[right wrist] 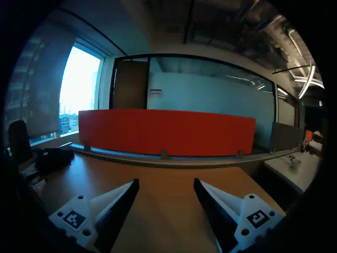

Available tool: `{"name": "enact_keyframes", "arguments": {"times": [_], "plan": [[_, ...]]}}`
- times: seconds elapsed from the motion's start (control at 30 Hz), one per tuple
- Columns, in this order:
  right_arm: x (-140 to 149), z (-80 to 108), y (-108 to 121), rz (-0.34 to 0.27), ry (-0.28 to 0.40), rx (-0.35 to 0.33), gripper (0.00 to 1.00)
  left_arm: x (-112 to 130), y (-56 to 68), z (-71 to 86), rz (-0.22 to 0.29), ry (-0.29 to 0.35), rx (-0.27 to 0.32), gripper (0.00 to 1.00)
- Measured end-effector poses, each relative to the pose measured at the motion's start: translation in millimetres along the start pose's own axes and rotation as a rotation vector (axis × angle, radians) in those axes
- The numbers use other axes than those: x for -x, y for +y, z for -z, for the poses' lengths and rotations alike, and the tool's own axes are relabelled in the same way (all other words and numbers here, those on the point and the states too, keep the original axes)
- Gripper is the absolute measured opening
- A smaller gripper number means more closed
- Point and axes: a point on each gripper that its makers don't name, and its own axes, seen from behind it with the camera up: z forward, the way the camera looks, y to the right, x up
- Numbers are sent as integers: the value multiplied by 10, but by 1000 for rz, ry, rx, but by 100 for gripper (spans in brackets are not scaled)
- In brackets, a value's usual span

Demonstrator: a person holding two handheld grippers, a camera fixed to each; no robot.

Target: Fold towel

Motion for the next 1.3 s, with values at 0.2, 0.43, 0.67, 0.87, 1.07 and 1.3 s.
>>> {"name": "enact_keyframes", "arguments": {"times": [0.2, 0.43, 0.67, 0.87, 1.07, 1.3], "plan": [[-90, 41, 12, 11, 18, -4, 100, 20, 6, -8, 0, 0, 0, 96], [-197, 78, 84, 9, 47, 1, 100, 35, 8, -15, 0, 0, 0, 96], [-252, 88, 303, 0, 82, 36, 100, 44, 8, -14, 0, 0, -1, 96], [-242, 69, 466, -30, 115, 57, 100, 44, 10, -12, 0, 0, 0, 96], [-124, 23, 543, -66, 147, 65, 100, 46, 7, -10, 1, 0, -1, 96], [156, -35, 620, -65, 146, 81, 100, 45, 8, -10, 1, 0, 0, 96]]}}
